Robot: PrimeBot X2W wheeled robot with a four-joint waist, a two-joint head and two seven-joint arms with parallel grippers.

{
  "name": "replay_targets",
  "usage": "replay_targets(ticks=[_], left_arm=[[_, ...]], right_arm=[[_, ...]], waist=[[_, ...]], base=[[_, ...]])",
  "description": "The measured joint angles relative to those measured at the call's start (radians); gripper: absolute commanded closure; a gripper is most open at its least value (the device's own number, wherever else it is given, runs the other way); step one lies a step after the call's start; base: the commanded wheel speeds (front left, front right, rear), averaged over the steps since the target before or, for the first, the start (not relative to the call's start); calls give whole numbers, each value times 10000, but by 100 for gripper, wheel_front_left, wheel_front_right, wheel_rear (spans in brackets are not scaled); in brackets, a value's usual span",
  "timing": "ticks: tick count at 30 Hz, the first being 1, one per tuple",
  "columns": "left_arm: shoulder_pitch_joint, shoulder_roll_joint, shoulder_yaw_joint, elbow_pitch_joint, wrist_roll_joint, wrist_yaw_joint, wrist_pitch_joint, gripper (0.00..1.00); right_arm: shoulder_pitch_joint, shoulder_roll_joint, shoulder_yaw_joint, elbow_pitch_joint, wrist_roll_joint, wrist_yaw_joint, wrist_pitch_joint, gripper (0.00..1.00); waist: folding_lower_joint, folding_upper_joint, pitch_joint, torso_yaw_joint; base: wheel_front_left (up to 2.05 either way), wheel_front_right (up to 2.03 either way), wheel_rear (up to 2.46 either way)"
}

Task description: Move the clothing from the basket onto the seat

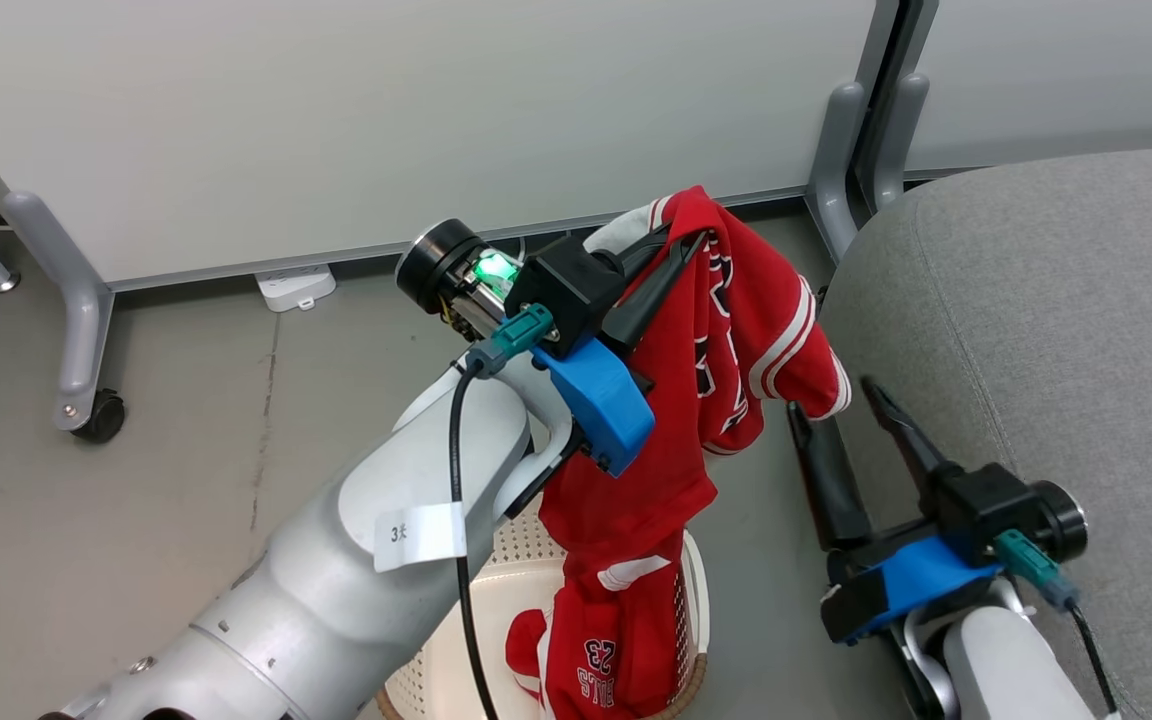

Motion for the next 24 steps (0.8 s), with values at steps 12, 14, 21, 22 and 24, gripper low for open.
replay_targets(ticks=[12, 14, 21, 22, 24], left_arm=[[-12, -169, -293, -199, -10, -36, 0, 100], [-59, -201, -359, -253, -13, -36, 0, 100], [-130, -274, -558, -499, -17, -38, 0, 100], [-140, -280, -581, -537, -17, -36, 0, 100], [-162, -286, -625, -621, -17, -38, 0, 100]], right_arm=[[-1210, -48, 1327, 474, 19, 0, 0, 0], [-1381, -82, 1429, 637, 19, 0, 0, 0], [-1970, -111, 1645, 1072, 29, 0, 0, 0], [-2044, -111, 1659, 1133, 35, 0, 0, 0], [-2192, -111, 1674, 1266, 42, 0, 0, 0]], waist=[[1, 0, 173, 391], [1, 0, 228, 482], [1, 0, 342, 718], [1, 0, 353, 740], [1, 0, 368, 778]], base=[[0, 0, 0], [0, 0, 0], [0, 0, 0], [0, 0, 0], [0, 0, 0]])
